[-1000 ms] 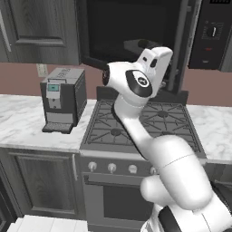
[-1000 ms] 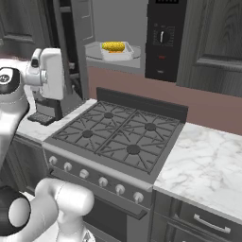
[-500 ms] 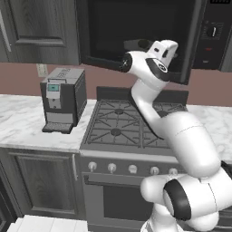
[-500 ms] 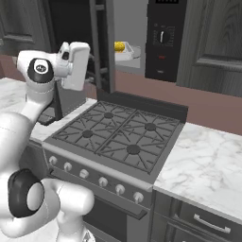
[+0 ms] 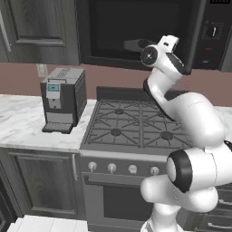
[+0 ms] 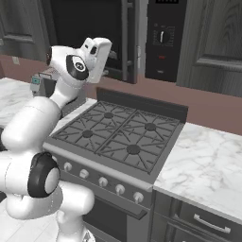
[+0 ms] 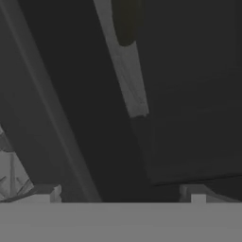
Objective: Place the tupperware containing the shrimp and corn meal in the microwave. Close the microwave door and press the start button to reheat the meal.
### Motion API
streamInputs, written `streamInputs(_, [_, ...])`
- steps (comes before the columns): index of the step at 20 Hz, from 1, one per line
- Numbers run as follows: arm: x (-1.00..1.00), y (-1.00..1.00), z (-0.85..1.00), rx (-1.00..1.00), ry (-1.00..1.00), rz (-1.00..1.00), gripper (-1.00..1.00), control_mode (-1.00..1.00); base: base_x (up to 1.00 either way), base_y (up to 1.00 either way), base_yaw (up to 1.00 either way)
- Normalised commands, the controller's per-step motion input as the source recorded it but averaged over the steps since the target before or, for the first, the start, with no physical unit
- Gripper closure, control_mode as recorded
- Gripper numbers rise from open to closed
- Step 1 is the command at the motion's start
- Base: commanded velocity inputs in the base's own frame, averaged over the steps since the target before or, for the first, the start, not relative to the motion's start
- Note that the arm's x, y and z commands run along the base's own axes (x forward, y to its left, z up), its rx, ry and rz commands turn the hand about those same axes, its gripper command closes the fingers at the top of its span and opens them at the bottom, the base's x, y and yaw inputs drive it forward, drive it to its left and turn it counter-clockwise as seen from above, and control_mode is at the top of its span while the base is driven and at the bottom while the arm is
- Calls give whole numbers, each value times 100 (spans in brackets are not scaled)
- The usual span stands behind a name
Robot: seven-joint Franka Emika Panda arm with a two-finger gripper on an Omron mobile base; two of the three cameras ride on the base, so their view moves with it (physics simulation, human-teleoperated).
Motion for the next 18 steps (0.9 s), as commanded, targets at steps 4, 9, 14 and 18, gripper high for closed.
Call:
streamInputs(4, [83,-24,0,3,0,28,-100,-100,0,0,0])
streamInputs(9, [80,-25,0,1,0,28,-100,-100,0,0,0])
streamInputs(14, [74,-27,0,0,0,26,-100,-100,0,0,0])
streamInputs(18, [32,-7,0,0,3,17,-100,-100,0,0,0])
